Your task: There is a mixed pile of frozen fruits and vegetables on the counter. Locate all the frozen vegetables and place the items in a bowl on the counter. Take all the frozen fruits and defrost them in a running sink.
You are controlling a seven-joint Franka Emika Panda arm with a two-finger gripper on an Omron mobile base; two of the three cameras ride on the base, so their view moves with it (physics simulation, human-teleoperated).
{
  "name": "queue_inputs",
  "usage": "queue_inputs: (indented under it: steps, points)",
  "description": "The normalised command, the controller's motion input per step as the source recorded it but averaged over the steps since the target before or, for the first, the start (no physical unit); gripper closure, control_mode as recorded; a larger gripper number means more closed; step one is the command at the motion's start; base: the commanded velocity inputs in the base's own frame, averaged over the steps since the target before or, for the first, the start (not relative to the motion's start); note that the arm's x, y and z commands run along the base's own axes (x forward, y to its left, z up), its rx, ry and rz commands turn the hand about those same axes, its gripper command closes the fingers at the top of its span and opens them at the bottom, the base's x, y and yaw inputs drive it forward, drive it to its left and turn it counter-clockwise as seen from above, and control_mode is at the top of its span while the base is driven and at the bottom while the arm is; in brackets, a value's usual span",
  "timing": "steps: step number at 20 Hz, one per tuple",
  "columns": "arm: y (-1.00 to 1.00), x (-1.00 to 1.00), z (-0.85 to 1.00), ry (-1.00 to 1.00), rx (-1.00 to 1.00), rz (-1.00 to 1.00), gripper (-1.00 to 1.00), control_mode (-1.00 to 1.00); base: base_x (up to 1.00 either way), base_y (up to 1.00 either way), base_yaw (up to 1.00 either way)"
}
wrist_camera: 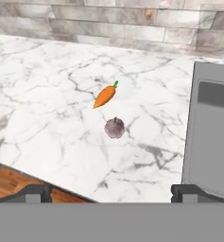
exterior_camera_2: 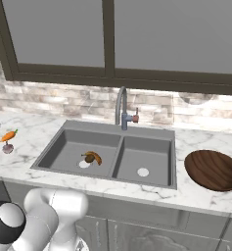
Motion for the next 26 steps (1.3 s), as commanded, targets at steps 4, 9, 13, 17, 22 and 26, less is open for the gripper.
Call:
queue_inputs:
  steps: [4, 9, 13, 17, 22, 26]
  points:
    - [0.00, 0.08, -0.10, 0.00, 0.11, 0.00, -1.00, -1.00, 0.00, 0.00, 0.00]
    - [0.00, 0.02, -0.14, 0.00, 0.04, 0.00, -1.00, -1.00, 0.00, 0.00, 0.00]
    - [0.00, 0.07, -0.15, 0.00, 0.00, 0.00, -1.00, -1.00, 0.00, 0.00, 0.00]
    - [0.00, 0.08, -0.04, 0.00, 0.00, 0.00, -1.00, -1.00, 0.00, 0.00, 0.00]
    - [0.00, 0.18, 0.00, 0.03, 0.00, 0.00, -1.00, -1.00, 0.00, 0.00, 0.00]
    - [0.00, 0.22, 0.00, 0.07, 0.00, 0.00, -1.00, -1.00, 0.00, 0.00, 0.00]
